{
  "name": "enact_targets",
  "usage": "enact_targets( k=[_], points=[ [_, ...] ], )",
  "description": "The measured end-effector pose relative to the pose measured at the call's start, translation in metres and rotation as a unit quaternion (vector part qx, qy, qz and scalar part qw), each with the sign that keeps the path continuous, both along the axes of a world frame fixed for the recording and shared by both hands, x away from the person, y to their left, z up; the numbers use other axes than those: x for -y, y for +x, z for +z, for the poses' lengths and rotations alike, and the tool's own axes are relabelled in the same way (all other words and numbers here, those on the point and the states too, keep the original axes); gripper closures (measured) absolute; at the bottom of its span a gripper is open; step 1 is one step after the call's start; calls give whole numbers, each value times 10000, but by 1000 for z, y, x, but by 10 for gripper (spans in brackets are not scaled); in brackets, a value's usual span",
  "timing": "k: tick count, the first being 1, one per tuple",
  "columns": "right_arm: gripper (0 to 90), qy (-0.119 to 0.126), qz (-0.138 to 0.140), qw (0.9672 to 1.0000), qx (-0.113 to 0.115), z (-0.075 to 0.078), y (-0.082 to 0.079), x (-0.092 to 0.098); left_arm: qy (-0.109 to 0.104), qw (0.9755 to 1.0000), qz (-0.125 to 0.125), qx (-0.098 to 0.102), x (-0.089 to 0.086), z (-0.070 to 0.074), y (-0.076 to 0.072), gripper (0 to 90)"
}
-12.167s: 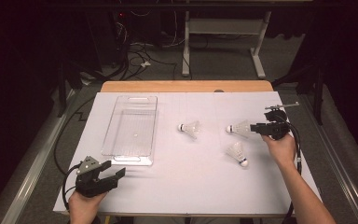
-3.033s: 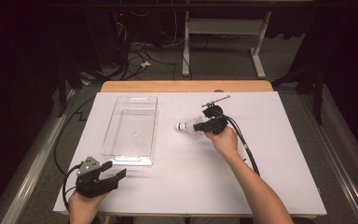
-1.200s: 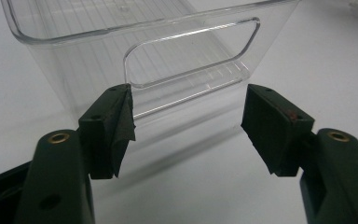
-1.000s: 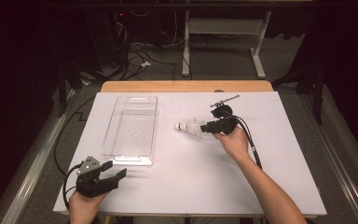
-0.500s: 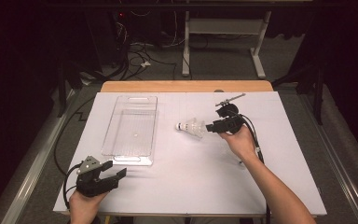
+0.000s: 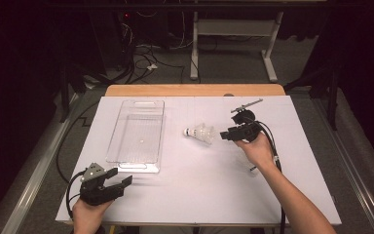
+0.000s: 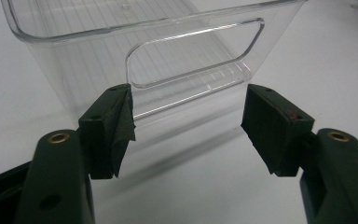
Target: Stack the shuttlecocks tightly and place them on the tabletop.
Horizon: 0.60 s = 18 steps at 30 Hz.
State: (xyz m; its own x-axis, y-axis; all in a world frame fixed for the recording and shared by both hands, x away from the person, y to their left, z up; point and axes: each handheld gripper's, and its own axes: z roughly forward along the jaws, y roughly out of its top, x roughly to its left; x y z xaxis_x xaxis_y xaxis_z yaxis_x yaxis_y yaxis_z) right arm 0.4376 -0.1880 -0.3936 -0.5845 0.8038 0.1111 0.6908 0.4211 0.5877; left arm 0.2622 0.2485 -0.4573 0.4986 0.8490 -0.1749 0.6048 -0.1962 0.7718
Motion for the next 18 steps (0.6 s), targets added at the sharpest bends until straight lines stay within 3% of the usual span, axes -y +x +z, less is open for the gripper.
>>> enact_targets(
  k=[18],
  points=[
    [603,-36,-55,9999,-115,0,-12,18,-25,10000,24,26,-1,0,-1,348]
  ],
)
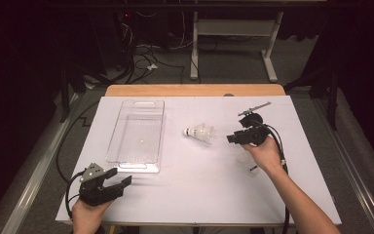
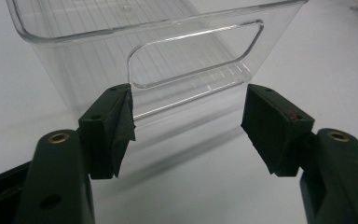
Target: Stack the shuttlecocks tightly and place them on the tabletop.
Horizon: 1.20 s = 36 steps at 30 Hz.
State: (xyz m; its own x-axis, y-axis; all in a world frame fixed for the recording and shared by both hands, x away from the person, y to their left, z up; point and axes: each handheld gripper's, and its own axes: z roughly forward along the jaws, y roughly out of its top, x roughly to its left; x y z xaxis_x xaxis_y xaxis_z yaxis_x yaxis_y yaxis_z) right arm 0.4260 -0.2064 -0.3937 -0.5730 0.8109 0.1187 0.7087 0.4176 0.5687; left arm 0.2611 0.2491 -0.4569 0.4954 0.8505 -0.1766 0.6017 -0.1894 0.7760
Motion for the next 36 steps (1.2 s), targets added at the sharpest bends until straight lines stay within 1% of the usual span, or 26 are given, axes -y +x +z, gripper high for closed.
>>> enact_targets(
  k=[7,8,11,21,36],
  points=[
    [616,-47,15,10000,-1,4,-8,5,-8,10000,7,7,0,0,0,348],
    [617,-85,51,9999,27,4,-9,6,-1,10000,4,6,0,0,0,348],
    [622,-148,55,9999,13,4,-11,7,-1,10000,5,5,0,0,-1,348],
    [625,-242,81,9996,-112,0,-19,14,11,10000,-2,4,0,0,-1,348],
    [605,-219,140,9994,-244,-2,-23,22,15,10000,3,1,0,0,-1,348]
  ],
)
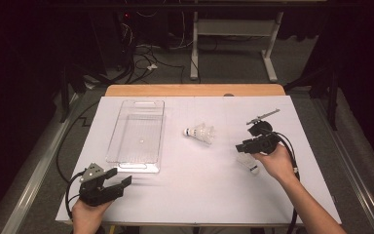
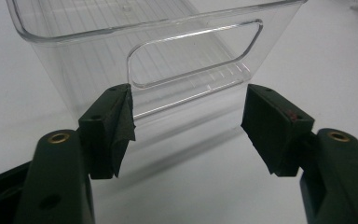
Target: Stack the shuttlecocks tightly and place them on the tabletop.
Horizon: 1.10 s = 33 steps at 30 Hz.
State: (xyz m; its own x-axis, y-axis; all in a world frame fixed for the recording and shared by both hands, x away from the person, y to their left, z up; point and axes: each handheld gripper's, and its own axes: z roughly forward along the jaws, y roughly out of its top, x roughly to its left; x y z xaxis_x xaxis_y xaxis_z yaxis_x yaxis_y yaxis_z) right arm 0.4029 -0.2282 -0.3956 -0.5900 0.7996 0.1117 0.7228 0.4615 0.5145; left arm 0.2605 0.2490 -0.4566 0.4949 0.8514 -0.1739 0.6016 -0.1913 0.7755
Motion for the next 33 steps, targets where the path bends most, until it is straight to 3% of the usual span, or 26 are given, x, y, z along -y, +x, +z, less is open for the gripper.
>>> enact_targets(
  k=[19,26,33],
  points=[
    [598,-143,157,9996,-178,-2,-2,0,6,10000,-5,-3,0,0,0,348],
    [723,-309,179,9990,-284,-4,-2,1,26,10000,-10,6,0,0,0,348],
    [853,-293,220,9986,-385,-4,-1,3,26,10000,-14,2,1,0,0,348]
  ],
)
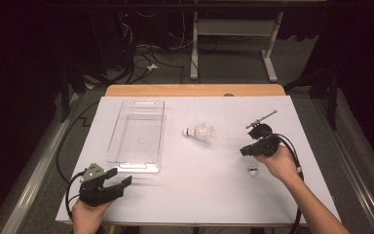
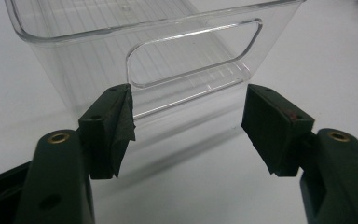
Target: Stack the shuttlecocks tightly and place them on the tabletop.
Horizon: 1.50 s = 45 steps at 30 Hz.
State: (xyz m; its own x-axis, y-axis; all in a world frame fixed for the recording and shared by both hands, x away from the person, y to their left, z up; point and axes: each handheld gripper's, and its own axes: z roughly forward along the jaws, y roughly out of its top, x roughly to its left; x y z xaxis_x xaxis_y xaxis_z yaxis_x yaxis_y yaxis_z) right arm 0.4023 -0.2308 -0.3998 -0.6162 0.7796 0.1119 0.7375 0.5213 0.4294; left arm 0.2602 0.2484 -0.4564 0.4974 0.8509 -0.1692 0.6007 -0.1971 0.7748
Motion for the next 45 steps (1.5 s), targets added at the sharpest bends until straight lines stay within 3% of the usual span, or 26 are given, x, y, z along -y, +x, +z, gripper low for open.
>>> enact_targets(
  k=[9,26,33,45],
  points=[
    [900,-16,20,10000,-27,4,0,-2,-3,10000,5,13,0,0,0,348],
    [900,120,-10,9995,292,15,10,-13,24,10000,-6,24,0,0,-1,348],
    [900,137,-19,9985,525,20,16,-21,19,10000,-3,24,0,0,-1,348],
    [900,146,-164,9977,649,15,34,-36,35,10000,-20,21,0,0,-1,348]
  ],
)
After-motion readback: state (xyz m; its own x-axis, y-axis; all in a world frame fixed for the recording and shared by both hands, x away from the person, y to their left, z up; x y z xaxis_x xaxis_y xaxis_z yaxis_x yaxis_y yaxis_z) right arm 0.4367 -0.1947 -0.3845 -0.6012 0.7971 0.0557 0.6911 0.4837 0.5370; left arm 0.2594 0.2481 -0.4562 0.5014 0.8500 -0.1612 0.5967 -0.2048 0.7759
